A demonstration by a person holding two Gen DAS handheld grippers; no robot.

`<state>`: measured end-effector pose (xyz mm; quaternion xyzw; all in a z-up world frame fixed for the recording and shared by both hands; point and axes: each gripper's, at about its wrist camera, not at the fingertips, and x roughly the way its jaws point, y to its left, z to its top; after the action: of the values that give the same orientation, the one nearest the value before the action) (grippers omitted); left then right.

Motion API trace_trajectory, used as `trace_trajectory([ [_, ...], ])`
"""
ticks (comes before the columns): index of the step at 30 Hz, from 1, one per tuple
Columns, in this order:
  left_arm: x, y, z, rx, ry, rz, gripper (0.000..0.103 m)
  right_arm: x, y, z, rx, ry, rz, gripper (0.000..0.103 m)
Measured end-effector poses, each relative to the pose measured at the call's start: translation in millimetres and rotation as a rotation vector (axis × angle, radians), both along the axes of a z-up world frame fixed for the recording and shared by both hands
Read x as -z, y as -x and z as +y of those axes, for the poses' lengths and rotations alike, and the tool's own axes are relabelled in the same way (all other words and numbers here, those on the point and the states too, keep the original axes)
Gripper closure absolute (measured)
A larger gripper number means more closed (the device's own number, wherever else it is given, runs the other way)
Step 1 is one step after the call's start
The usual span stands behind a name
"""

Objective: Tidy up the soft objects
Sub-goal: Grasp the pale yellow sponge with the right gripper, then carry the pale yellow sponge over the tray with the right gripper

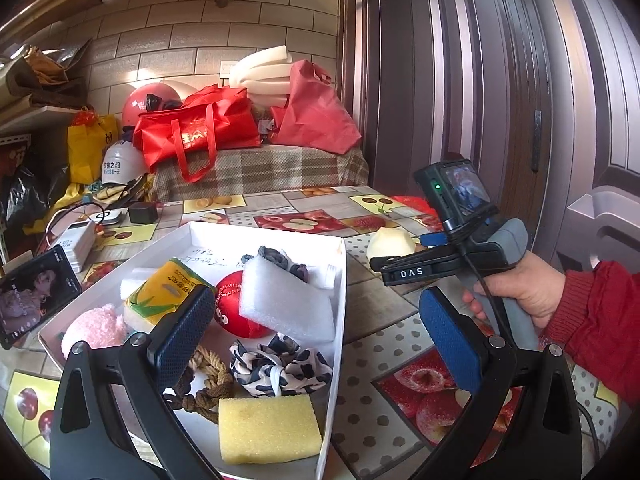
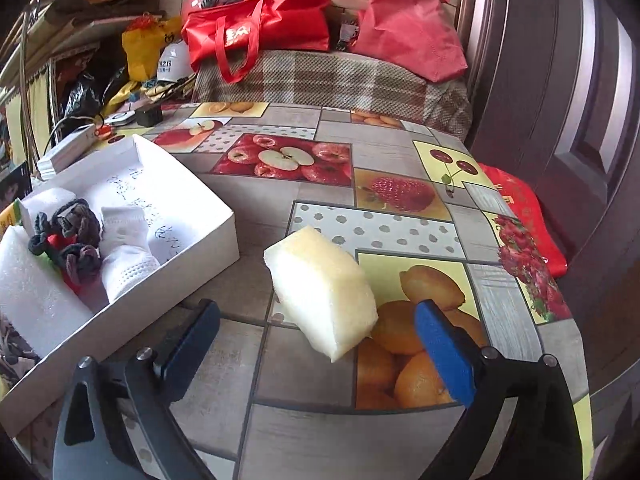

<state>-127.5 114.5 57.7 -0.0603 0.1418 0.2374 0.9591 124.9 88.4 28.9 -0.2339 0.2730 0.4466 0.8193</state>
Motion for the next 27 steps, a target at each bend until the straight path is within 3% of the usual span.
trace_trajectory([
  [3,0,0,-1,0.001,0.001,0.003,0.000,3,-7,10,0.008,0.029,0.008,0.021],
  [5,0,0,-1,0.002,0.001,0.003,0.000,6,-12,12,-0.003,0.042,0.043,0.054],
  [8,0,0,0,0.001,0.002,0.002,0.000,2,-11,6,-0.026,0.004,0.058,0.075],
  [14,1,0,0,-0.002,0.009,-0.001,0.000,-7,12,-13,-0.054,-0.061,-0.010,0.078],
  [20,1,-1,0,-0.002,0.007,0.000,0.000,-24,44,-68,-0.009,-0.242,-0.056,0.078],
  [27,0,1,1,-0.011,0.007,-0.005,0.000,-33,91,-117,-0.028,-0.367,-0.062,0.078],
])
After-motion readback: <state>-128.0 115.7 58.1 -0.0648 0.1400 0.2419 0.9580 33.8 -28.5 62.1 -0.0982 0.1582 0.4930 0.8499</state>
